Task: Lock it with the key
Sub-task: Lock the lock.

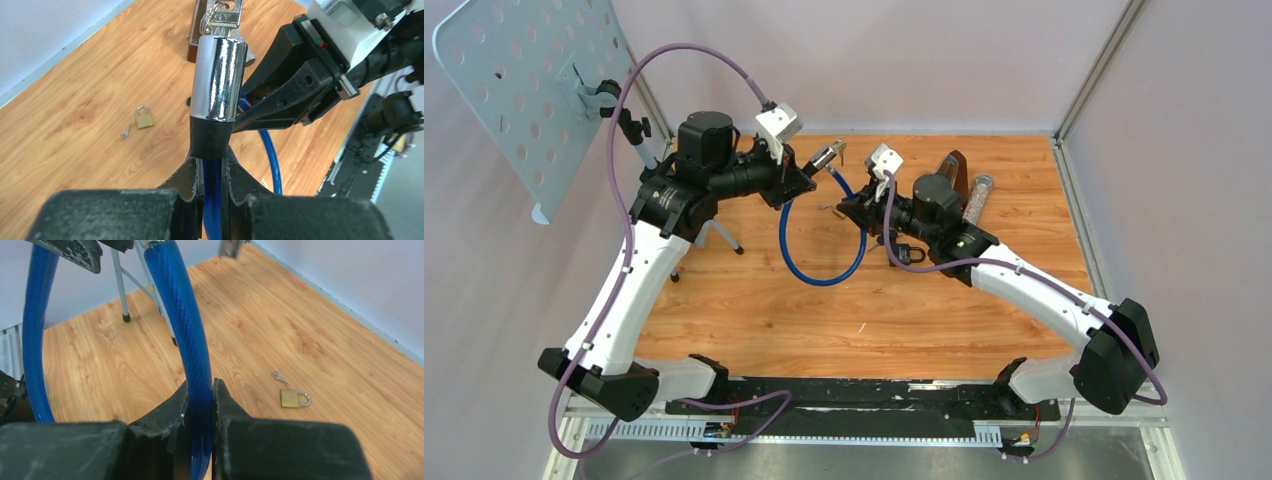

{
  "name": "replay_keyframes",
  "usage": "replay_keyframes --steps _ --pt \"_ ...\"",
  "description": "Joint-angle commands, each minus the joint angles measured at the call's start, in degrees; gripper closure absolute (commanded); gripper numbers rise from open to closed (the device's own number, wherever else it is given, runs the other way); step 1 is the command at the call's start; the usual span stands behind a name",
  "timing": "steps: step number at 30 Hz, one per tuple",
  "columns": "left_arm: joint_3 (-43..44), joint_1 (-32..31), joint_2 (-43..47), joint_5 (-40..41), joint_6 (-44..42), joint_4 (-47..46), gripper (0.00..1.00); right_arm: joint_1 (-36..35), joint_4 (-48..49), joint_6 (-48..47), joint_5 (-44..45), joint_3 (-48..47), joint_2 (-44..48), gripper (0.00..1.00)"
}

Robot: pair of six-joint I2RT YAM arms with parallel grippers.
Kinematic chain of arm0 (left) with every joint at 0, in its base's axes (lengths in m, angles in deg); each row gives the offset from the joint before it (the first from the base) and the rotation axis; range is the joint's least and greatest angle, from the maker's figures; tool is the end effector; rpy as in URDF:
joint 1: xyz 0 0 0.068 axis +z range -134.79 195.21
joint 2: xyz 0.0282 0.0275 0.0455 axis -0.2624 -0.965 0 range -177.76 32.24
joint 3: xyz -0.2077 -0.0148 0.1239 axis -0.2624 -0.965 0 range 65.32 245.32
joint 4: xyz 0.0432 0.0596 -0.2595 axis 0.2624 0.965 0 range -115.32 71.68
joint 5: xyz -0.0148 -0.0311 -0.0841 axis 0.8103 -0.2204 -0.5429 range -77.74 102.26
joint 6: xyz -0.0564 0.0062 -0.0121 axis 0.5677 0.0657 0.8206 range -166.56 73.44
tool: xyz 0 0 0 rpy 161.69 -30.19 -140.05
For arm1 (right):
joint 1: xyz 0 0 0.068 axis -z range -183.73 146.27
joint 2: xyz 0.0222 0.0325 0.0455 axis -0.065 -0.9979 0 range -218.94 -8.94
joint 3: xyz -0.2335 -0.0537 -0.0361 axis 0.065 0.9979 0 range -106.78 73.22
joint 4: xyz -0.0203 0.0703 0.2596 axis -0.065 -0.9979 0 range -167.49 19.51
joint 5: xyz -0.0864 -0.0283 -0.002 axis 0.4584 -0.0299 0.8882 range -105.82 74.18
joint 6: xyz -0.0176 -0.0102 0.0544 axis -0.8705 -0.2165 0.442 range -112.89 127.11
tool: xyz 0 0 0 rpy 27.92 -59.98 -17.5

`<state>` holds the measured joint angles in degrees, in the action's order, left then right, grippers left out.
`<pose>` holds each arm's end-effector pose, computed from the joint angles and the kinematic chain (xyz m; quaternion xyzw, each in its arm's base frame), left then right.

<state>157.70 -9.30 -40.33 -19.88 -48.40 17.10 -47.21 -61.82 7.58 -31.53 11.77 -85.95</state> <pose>0.2362 -0.1318 0.4356 0.3318 0.7435 -0.3306 0.4774 0.2401 0.2433 0.3159 -0.3561 0.6565 0.3407 0.5711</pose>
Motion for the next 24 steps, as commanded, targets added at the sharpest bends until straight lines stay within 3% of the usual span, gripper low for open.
replay_keyframes --steps 1,10,16,21,23,24 --pt "0.7 -3.2 -1.2 7.7 -8.1 7.2 1.0 -1.0 3.3 -3.2 -0.3 -5.2 1.5 1.0" --pt "0.7 -7.5 -3.7 12.2 -10.8 9.8 1.0 -1.0 1.6 -5.4 -1.5 -6.4 1.6 1.0" --pt "0.3 -7.9 -4.5 8.9 -9.8 8.6 1.0 -1.0 6.0 -2.2 -0.2 -5.4 1.7 1.0" --pt "-0.3 -7.9 -5.2 10.9 -9.9 8.6 1.0 -0.9 11.9 -0.8 0.2 -2.8 3.0 1.0" --pt "-0.2 -7.9 -5.1 10.6 -9.7 8.4 0.96 -0.9 14.4 -1.0 -0.2 -1.3 3.3 1.0" --pt "0.0 -7.9 -5.0 10.5 -9.5 8.2 0.9 -0.9 15.4 -1.3 -0.2 -0.5 3.3 1.0"
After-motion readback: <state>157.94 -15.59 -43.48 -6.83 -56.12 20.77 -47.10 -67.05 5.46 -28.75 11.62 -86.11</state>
